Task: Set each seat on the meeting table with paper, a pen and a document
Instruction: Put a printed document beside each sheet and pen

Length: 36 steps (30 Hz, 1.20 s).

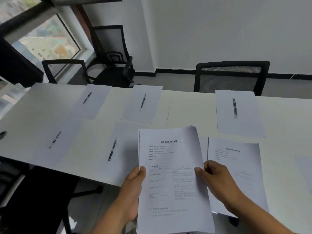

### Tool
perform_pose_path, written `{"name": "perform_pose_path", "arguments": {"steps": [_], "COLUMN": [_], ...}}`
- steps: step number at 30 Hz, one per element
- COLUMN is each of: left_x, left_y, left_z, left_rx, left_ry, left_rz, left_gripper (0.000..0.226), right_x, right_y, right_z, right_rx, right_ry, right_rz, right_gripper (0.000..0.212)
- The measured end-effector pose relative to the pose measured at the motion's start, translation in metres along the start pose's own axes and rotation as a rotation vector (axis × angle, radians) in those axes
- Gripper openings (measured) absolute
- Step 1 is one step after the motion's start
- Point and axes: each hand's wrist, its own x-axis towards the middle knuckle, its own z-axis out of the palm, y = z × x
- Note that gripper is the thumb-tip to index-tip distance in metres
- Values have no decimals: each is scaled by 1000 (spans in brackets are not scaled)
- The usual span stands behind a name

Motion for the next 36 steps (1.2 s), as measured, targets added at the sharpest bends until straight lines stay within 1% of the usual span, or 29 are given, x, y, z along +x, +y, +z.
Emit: {"name": "perform_pose_path", "arguments": {"steps": [2,5,8,14,15,16,17,20,25,29,36], "left_x": [0,3,10,26,29,32,32,30,37,45,75], "left_y": [7,17,29,55,59,64,70,83,96,103,120], "left_z": [-20,-54,-95,-181,-196,-196,-217,-251,-277,-281,-283], "left_rx": [-4,2,6,48,68,62,72,90,61,65,111], "left_ry": [17,1,-15,-90,-103,-103,-108,-133,-153,-172,-149], "left_rz": [3,9,11,9,9,9,3,4,-1,-8,-31], "left_gripper": [34,34,34,36,36,36,36,36,36,36,35], "right_x": [-1,-3,-7,-21,-24,-25,-30,-40,-47,-41,-11], "right_y": [-11,-27,-44,-76,-81,-86,-93,-111,-126,-134,-135], "right_z": [18,47,84,165,179,179,200,231,255,260,269], "right_rx": [-10,-19,-43,-89,-83,-79,-80,-39,-13,-31,21], "right_ry": [-10,-6,1,64,75,93,96,122,133,167,146], "right_rz": [1,11,17,5,17,12,15,15,8,-2,11], "right_gripper": [43,39,42,43,42,42,41,41,42,43,43]}}
